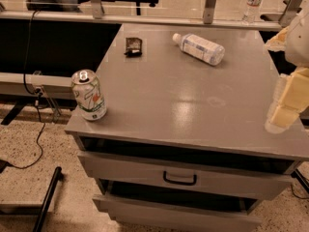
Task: Place blue plastic bottle upright
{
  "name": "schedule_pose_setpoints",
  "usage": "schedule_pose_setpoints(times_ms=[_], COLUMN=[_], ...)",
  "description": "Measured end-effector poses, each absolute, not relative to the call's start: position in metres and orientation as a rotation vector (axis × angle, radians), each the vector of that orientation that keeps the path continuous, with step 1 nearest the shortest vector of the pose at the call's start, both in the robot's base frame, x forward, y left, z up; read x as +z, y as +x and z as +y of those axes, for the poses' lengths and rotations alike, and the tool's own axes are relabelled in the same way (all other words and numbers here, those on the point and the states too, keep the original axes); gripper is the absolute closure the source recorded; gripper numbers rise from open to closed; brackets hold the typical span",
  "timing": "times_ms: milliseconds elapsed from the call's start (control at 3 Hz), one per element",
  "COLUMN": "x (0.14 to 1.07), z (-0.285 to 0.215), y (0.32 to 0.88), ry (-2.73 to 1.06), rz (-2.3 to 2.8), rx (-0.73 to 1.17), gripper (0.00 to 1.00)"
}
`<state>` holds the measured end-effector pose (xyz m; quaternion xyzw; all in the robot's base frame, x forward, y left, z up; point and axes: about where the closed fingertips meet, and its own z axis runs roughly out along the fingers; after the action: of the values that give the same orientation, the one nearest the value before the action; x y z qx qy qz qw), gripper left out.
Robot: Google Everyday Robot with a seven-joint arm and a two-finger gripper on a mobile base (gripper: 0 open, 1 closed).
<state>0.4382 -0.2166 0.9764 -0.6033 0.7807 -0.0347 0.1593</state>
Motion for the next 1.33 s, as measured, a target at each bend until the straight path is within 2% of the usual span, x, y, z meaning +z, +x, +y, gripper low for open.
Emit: schedule_pose_setpoints(times_ms=[333, 1000, 1333], x=[0.979, 0.967, 0.955], z=[-0.217, -0.215, -0.191], y=[0.440, 0.568, 0.629], ry=[-1.717, -1.797, -1.858], rz=[2.215, 1.899, 1.726], rx=[-0.102, -0.024, 0.042], gripper=[0.00, 0.00, 0.00])
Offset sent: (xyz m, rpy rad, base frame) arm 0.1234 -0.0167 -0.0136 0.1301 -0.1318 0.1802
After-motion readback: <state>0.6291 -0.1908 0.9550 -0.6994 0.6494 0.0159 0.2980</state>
